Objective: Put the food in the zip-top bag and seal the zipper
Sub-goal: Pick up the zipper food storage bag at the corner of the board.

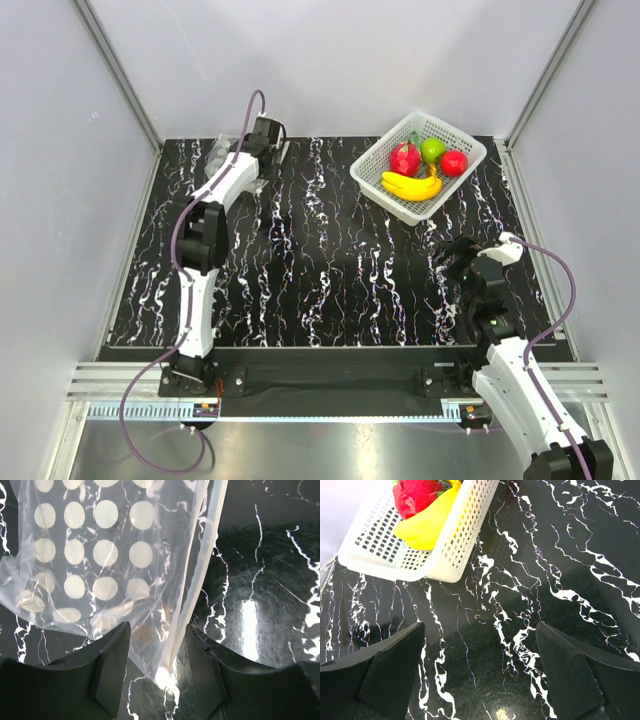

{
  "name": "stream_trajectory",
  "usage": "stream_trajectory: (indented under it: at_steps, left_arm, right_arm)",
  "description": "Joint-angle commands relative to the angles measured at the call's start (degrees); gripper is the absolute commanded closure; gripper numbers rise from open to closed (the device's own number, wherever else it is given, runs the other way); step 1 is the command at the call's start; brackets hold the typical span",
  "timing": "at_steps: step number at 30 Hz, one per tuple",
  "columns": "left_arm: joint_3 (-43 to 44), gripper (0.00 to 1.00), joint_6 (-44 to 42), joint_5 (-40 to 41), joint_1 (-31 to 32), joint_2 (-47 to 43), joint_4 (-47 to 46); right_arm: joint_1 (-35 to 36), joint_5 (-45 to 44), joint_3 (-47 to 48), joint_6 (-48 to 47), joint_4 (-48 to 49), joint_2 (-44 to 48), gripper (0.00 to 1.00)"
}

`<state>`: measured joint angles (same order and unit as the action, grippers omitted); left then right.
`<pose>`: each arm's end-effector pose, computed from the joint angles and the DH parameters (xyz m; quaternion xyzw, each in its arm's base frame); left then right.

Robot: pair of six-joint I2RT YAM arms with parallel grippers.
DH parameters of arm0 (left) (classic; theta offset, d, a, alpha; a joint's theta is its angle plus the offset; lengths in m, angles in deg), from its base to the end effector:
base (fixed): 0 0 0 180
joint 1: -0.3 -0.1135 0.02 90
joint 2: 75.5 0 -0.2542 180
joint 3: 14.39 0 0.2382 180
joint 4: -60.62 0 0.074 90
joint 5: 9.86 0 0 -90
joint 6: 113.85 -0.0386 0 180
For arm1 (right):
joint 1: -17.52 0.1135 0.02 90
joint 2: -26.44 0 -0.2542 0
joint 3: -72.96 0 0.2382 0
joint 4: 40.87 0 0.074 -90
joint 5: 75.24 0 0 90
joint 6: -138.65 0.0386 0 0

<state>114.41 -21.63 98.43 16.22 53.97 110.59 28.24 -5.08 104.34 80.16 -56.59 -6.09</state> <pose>0.4745 -0.1227 0.2214 0.0577 0.9294 0.0954 0.3519 0.1492 0.0149 0.2134 0.2437 0.7597 0.0823 0.5973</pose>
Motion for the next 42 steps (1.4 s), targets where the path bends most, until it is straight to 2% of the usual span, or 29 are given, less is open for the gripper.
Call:
stream_trajectory:
  at_steps: [1,8,13,15,16,19,25,28,31,32,34,39,40,42]
  left_arm:
    - [5.14,0.47,-3.80,2.28,0.07,1.83,0.22]
    - [9.09,0.52,-4.33,1.84,0.07,5.97,3.21]
    - [8.75,0.64,-5.20,2.81,0.69,7.72,4.00]
    - [9.18,0.74,-5.47,2.99,0.86,7.90,4.61]
    - [9.53,0.87,-5.38,3.68,0.78,7.56,4.79]
    - [9.63,0.99,-5.12,4.39,1.21,4.76,4.27]
    - [7.00,1.00,-4.51,4.48,2.27,-5.07,3.56]
    - [0.24,1.00,-2.49,3.86,3.32,-12.80,2.86]
    - [-16.41,1.00,0.59,3.69,4.99,-22.81,-2.57]
    - [-18.65,1.00,0.59,4.65,5.78,-24.95,-5.12]
    - [-18.69,1.00,0.59,6.41,8.06,-27.94,-3.66]
    - [-15.51,1.00,1.30,4.92,11.58,-29.88,7.15]
    - [-16.47,1.00,0.08,4.48,12.72,-31.98,8.73]
    - [-17.96,1.00,0.07,4.65,13.52,-33.57,10.58]
  right_arm:
    - [0.09,0.50,0.08,-0.57,2.53,0.01,0.00]
    - [0.09,0.32,0.17,-0.57,2.53,-0.07,0.00]
    - [0.09,0.41,0.17,-0.57,2.44,0.02,0.00]
    - [0.09,0.50,0.17,-0.66,2.44,0.10,0.00]
    - [0.09,0.59,0.17,-0.57,2.44,0.19,0.00]
    - [0.09,0.59,0.16,-0.57,2.62,-0.07,0.00]
    - [0.09,1.64,0.87,-1.09,2.97,-1.83,0.00]
    - [0.00,4.97,1.48,-3.02,4.80,-2.88,0.00]
    - [0.09,10.60,3.75,-4.00,6.49,-5.86,0.00]
    - [0.18,11.56,5.51,-4.00,5.53,-8.40,0.01]
    - [0.09,12.54,11.29,-5.74,2.29,-10.96,0.03]
    - [0.09,15.69,23.08,-7.42,-3.79,-20.10,0.05]
    - [0.09,20.49,28.33,-9.16,-5.19,-22.98,0.08]
    - [0.09,25.96,30.64,-10.40,-5.20,-25.55,0.09]
